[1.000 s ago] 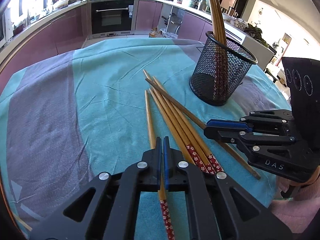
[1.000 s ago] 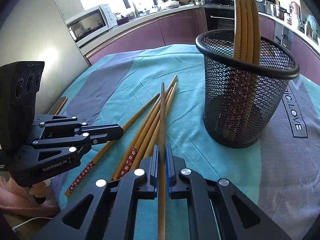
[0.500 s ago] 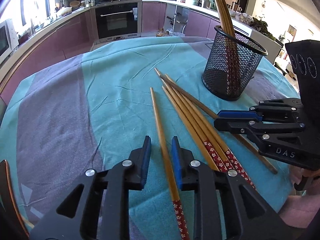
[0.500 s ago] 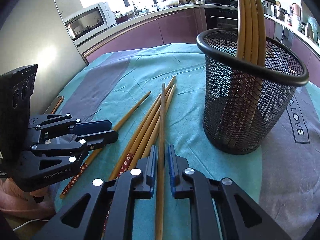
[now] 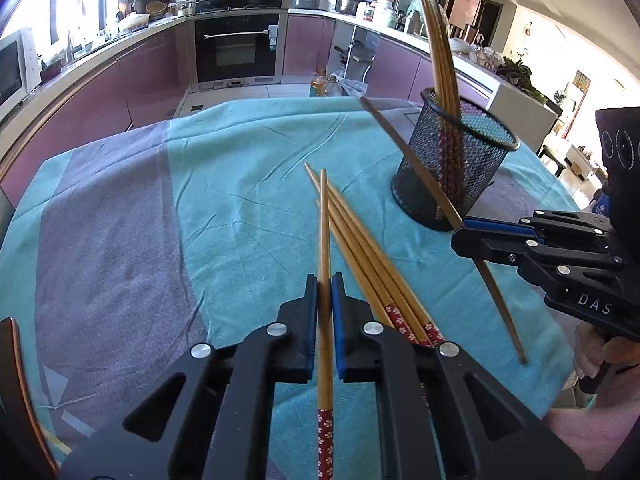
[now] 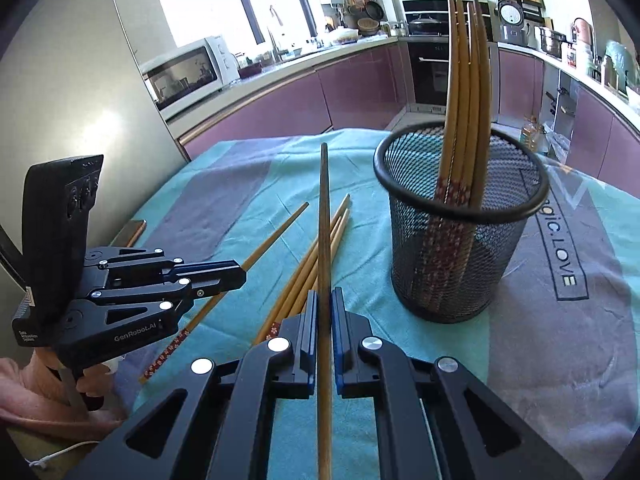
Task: Organize utensils
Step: 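Lift the left tool's chopstick upright over the mesh cup while the right tool raises its own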
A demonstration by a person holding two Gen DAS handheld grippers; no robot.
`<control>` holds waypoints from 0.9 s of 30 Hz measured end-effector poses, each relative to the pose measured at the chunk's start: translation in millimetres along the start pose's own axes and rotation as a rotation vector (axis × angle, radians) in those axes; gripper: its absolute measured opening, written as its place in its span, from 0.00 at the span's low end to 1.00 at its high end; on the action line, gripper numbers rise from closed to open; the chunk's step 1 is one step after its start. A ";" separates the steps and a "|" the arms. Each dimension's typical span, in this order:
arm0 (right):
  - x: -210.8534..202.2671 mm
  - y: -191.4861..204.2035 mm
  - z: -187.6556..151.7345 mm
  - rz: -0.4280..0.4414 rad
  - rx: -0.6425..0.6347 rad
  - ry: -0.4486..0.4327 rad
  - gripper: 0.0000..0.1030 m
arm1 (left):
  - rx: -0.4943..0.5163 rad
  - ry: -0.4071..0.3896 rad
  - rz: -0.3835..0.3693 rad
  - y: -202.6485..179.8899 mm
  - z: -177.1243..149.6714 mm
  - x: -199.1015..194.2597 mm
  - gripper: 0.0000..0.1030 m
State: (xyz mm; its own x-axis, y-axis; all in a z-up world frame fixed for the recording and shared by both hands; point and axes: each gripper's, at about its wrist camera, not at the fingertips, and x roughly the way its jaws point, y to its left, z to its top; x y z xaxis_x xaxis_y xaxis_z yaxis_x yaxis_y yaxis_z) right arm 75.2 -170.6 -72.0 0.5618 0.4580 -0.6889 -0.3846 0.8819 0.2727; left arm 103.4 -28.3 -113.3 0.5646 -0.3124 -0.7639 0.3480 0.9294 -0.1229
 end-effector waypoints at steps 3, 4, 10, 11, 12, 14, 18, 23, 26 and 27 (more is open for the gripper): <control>-11.3 -1.1 2.4 0.015 0.005 -0.033 0.06 | -0.009 -0.020 -0.035 -0.6 4.9 -12.5 0.07; -15.1 -1.4 3.5 0.017 0.006 -0.044 0.06 | -0.011 -0.026 -0.046 -1.8 5.1 -16.4 0.07; -35.6 -4.3 10.1 0.025 0.020 -0.104 0.06 | -0.019 -0.070 -0.111 -3.6 16.1 -40.1 0.07; -39.3 -5.0 11.2 0.028 0.023 -0.115 0.06 | -0.018 -0.078 -0.122 -4.4 18.2 -44.3 0.07; -42.5 -5.6 11.7 0.028 0.024 -0.124 0.06 | -0.016 -0.084 -0.131 -4.1 19.6 -46.7 0.07; -49.6 -8.8 12.2 0.028 0.028 -0.142 0.06 | -0.017 -0.097 -0.152 -4.4 22.7 -53.4 0.07; -57.7 -8.5 15.4 0.027 0.032 -0.168 0.06 | -0.020 -0.121 -0.180 -4.9 27.5 -63.3 0.07; -67.0 -8.7 17.9 0.024 0.030 -0.198 0.06 | -0.022 -0.150 -0.198 -6.4 31.2 -75.9 0.07; -71.8 -10.0 19.9 0.022 0.029 -0.214 0.06 | -0.025 -0.168 -0.211 -6.9 33.3 -84.4 0.07; -73.0 -10.4 20.4 0.021 0.029 -0.218 0.06 | -0.025 -0.174 -0.213 -6.6 34.0 -86.3 0.07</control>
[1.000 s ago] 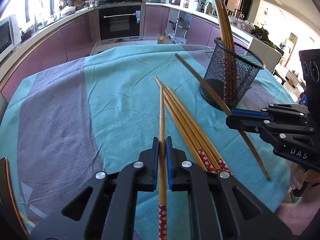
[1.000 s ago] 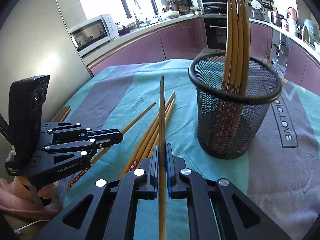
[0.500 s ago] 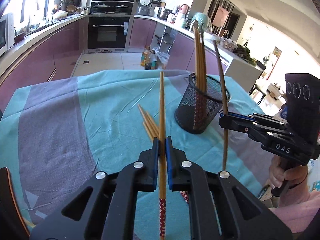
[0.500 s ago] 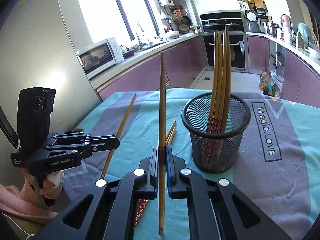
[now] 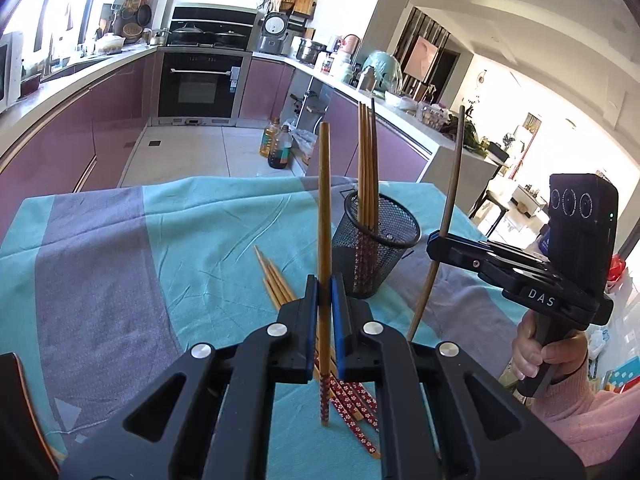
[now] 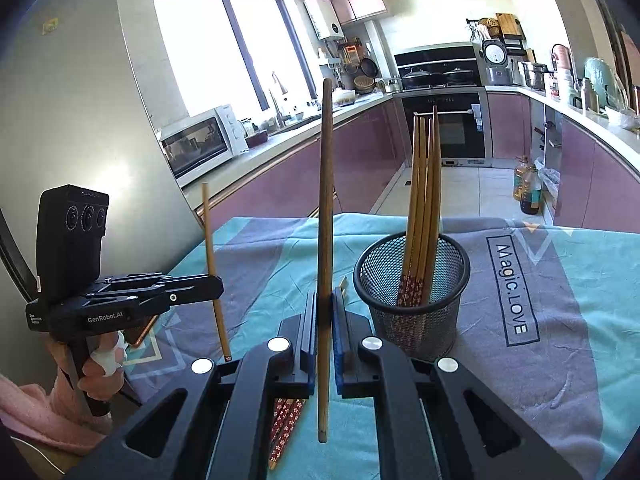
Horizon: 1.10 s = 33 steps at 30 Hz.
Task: Organize utensils
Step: 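Lift the left tool's chopstick upright over the mesh cup while the right tool raises its own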
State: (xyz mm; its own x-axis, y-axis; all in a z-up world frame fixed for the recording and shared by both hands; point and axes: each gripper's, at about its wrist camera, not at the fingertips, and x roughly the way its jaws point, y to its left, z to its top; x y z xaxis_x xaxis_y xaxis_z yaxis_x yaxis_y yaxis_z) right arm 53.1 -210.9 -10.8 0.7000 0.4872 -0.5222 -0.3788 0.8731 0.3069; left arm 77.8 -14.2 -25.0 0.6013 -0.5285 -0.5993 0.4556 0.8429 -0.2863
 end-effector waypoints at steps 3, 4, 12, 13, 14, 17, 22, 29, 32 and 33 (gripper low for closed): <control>-3.2 -2.2 2.8 -0.004 0.000 -0.013 0.06 | 0.004 -0.020 -0.008 -0.6 2.5 -6.2 0.07; -4.0 -2.4 3.4 -0.004 0.001 -0.017 0.06 | 0.005 -0.026 -0.011 -1.1 3.5 -8.9 0.07; -7.7 -5.7 8.0 -0.016 0.004 -0.039 0.06 | 0.007 -0.062 -0.027 -3.8 13.2 -17.8 0.07; -8.4 -6.0 8.7 -0.017 0.005 -0.041 0.06 | 0.008 -0.067 -0.028 -4.6 14.3 -18.6 0.07; -9.0 -6.5 9.6 -0.018 0.004 -0.044 0.06 | 0.008 -0.070 -0.029 -6.9 15.8 -19.9 0.07; -9.9 -8.0 11.6 -0.022 0.006 -0.051 0.06 | 0.009 -0.075 -0.032 -8.3 19.1 -18.0 0.07; -11.5 -8.9 15.4 -0.028 0.004 -0.062 0.06 | 0.020 -0.084 -0.034 -11.0 23.4 -13.7 0.07; -13.0 -7.9 18.5 -0.030 -0.003 -0.071 0.06 | 0.041 -0.091 -0.031 -16.8 26.3 -9.2 0.07; -13.6 -8.2 21.0 -0.030 -0.008 -0.076 0.06 | 0.052 -0.096 -0.023 -18.8 25.3 -9.2 0.07; -14.2 -7.8 21.8 -0.031 -0.008 -0.077 0.06 | 0.055 -0.098 -0.022 -19.6 26.2 -9.3 0.07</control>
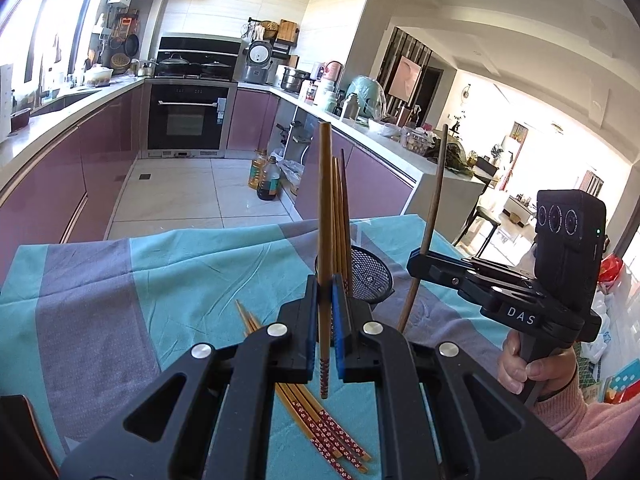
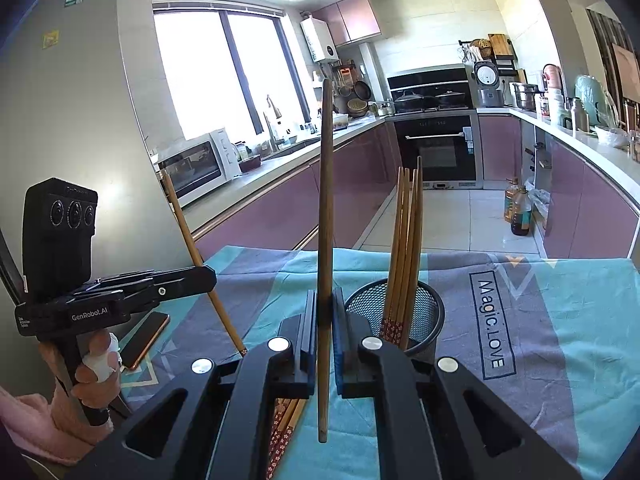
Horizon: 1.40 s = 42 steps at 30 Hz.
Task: Organize utensils
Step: 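Lift the left tool's chopstick upright over the mesh cup while the right tool raises its own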
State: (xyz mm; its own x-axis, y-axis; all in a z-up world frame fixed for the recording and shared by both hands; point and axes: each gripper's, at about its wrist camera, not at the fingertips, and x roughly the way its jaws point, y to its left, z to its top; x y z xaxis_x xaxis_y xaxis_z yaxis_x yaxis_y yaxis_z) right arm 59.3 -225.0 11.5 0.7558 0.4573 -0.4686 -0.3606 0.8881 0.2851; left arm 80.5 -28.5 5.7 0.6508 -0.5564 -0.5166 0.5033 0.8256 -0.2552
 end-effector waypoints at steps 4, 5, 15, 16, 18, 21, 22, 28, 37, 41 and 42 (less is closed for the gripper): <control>0.8 0.0 3.8 -0.004 -0.002 -0.003 0.06 | 0.012 -0.007 0.000 -5.1 4.2 1.4 0.07; 0.7 0.2 4.3 -0.005 -0.003 -0.003 0.06 | 0.015 -0.008 0.002 -5.9 6.0 1.9 0.07; -4.0 -0.5 15.1 -0.015 -0.017 -0.031 0.06 | 0.030 -0.029 -0.015 -11.1 13.0 1.2 0.07; -4.6 -0.6 16.1 -0.016 -0.019 -0.034 0.06 | 0.030 -0.031 -0.017 -11.4 15.2 0.9 0.07; -4.9 -1.3 17.3 -0.016 -0.020 -0.038 0.06 | 0.033 -0.036 -0.021 -12.4 15.3 -0.1 0.07; -5.0 -2.6 19.3 -0.015 -0.020 -0.041 0.06 | 0.040 -0.044 -0.023 -11.2 17.4 1.0 0.07; -4.8 -3.2 19.7 -0.015 -0.019 -0.042 0.06 | 0.043 -0.047 -0.023 -12.3 17.7 0.9 0.07; -6.3 -3.4 23.0 -0.014 -0.021 -0.051 0.06 | 0.057 -0.061 -0.023 -15.8 21.8 0.0 0.07; -8.3 -6.0 33.6 -0.011 -0.022 -0.065 0.06 | 0.075 -0.074 -0.027 -19.6 23.9 -1.6 0.07; -10.4 -9.6 38.0 -0.008 -0.016 -0.075 0.06 | 0.083 -0.083 -0.035 -19.2 27.6 -5.3 0.07; -10.1 -10.8 38.9 -0.008 -0.015 -0.077 0.06 | 0.085 -0.086 -0.037 -20.1 28.3 -6.2 0.07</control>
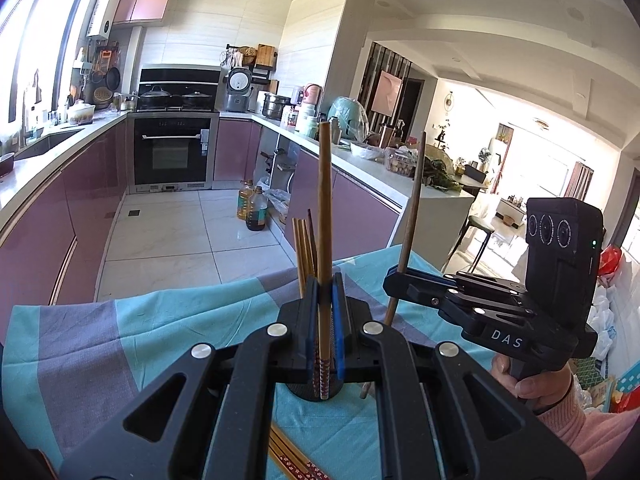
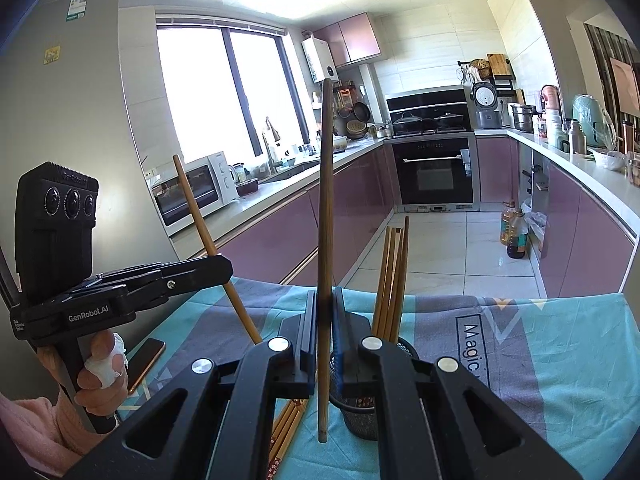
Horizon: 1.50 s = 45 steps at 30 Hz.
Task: Organize utensils
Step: 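Lift the left tool's chopstick upright over the mesh cup while the right tool raises its own, then lower both held chopsticks into the mesh cup with both tools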
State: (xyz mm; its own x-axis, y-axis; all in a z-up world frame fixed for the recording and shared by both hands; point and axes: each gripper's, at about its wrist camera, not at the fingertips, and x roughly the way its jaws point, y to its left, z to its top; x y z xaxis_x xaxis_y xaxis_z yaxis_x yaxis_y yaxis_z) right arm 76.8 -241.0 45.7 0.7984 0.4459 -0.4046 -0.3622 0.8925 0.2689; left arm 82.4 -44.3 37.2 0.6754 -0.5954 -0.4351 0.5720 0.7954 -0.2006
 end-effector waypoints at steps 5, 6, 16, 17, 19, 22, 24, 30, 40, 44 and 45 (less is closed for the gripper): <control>0.6 -4.0 8.6 -0.001 0.007 -0.019 0.06 | 0.010 -0.021 -0.004 -0.2 3.9 -4.5 0.07; 0.3 -4.0 10.6 -0.003 0.006 -0.023 0.06 | 0.012 -0.025 -0.005 -0.8 4.7 -5.6 0.07; 5.7 -6.3 23.6 -0.020 -0.004 -0.049 0.06 | 0.028 -0.055 0.003 -6.6 9.2 -7.5 0.07; 6.9 -6.8 23.9 -0.022 -0.003 -0.048 0.06 | 0.030 -0.058 0.002 -6.7 8.5 -6.6 0.07; 11.4 -9.0 23.0 -0.028 0.006 -0.045 0.06 | 0.033 -0.059 0.000 -8.1 9.3 -3.2 0.07; 15.6 -13.5 19.8 -0.039 0.020 -0.038 0.06 | 0.040 -0.053 0.004 -9.5 5.9 0.0 0.07; 18.8 -16.9 19.1 -0.043 0.028 -0.033 0.06 | 0.044 -0.047 0.006 -9.8 3.0 0.6 0.07; 27.0 -25.1 12.6 -0.070 0.045 -0.019 0.06 | 0.054 -0.013 0.032 -13.0 -8.5 3.9 0.07; 36.5 -30.6 2.4 -0.103 0.055 0.013 0.06 | 0.048 0.036 0.048 -15.9 -16.8 9.7 0.07; 38.3 -27.6 -1.4 -0.119 0.039 0.018 0.06 | 0.048 0.054 0.055 -12.7 -17.2 11.5 0.07; 38.9 -27.4 -2.2 -0.120 0.039 0.020 0.06 | 0.050 0.060 0.058 -13.7 -20.2 11.1 0.07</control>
State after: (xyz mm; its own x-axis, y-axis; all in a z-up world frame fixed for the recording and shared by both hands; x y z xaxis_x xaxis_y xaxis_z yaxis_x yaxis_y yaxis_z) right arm 116.8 -248.0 20.7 0.8249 0.3376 -0.4534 -0.2454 0.9364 0.2508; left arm 72.7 -59.5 17.3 0.6795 -0.5395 -0.4972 0.5564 0.8207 -0.1300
